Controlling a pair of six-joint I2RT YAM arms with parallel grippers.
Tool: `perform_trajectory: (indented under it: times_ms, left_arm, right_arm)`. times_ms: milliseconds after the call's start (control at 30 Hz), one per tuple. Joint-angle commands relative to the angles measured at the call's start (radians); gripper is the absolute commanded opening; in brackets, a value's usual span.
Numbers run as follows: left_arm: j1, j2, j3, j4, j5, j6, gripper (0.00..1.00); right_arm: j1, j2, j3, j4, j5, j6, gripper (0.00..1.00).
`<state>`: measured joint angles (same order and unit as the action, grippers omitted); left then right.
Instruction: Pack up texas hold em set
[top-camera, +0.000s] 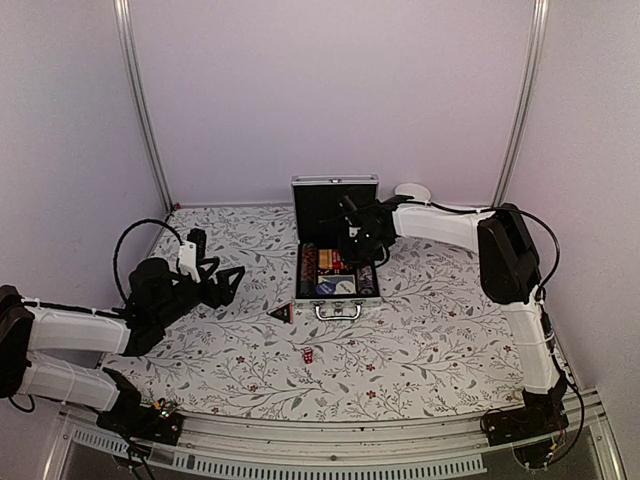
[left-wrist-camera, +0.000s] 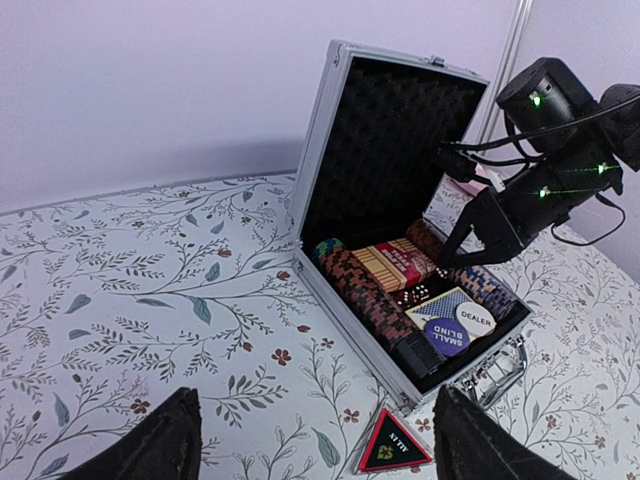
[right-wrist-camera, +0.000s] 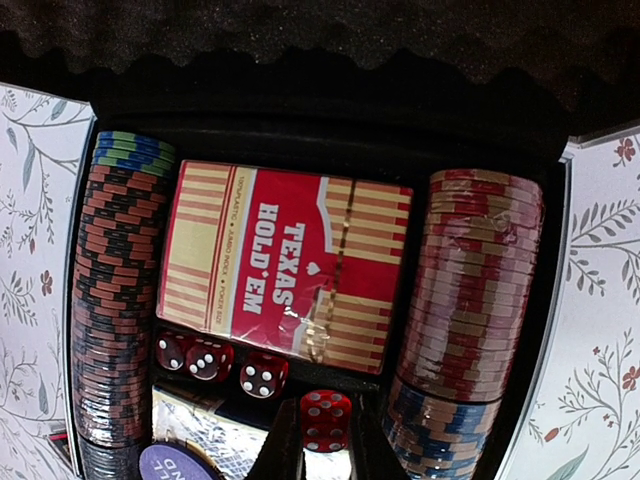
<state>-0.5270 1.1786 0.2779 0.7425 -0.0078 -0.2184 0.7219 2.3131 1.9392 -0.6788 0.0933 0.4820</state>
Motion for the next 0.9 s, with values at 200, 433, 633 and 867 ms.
perform_trajectory:
  times_ms: [200,433,633,867]
  left_arm:
    - [0.012,0.010,0.005,0.012,0.010,-0.001,0.80]
    - [0.012,0.010,0.005,0.012,0.010,0.000,0.80]
    - [0.013,0.007,0.004,0.009,0.008,0.000,0.80]
    - [0.012,0.007,0.004,0.009,0.008,0.001,0.80]
  right_arm:
    - [0.008,0.026,-0.011,0.043,-0.011,0.009,0.12]
    - [0.010,0.071,-0.012,0.048,-0.020,0.013,0.12]
    - [0.013,0.079,-0.013,0.049,-0.023,0.018,0.12]
    - [0.016,0.078,-0.012,0.058,-0.038,0.023,0.12]
